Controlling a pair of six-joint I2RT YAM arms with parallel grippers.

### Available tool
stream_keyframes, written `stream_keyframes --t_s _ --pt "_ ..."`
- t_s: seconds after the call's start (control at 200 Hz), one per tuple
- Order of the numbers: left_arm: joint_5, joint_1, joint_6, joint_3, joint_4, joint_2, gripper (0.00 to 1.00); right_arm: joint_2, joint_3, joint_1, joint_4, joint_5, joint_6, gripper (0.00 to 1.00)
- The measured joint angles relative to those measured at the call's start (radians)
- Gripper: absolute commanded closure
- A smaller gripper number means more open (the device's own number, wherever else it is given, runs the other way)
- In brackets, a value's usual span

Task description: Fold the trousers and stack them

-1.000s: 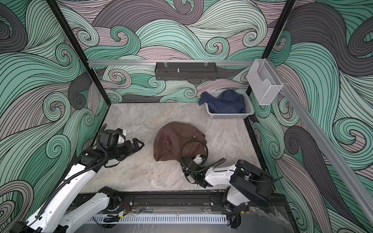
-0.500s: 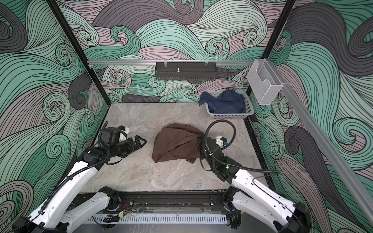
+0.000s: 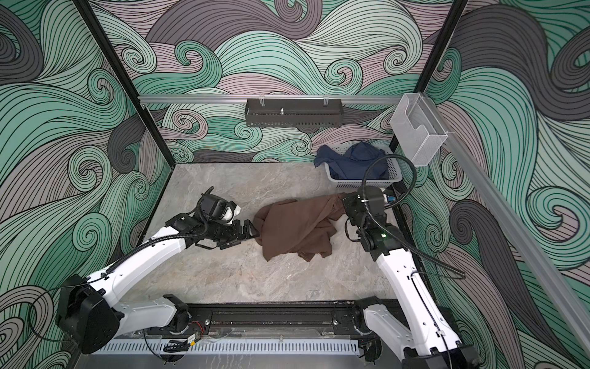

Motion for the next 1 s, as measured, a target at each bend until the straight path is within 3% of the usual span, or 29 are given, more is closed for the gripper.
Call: stream_keyframes --t_s 0.185,0.46,1.001 --pt "0.005 -0.009 0.011 -0.02 0.031 0.023 0.01 0.05 0.068 -0.072 -0.007 -0.031 -0.05 1.0" --pt "0.039 -0.033 -0.025 -0.12 0.198 0.111 0.03 0.08 0.091 -0.084 -0.006 -0.048 -0.057 1.0" --pt "0.146 -0.083 -0.213 -0.142 0.66 0.426 0.31 0.103 0.098 -0.092 0.018 -0.076 -0.053 1.0"
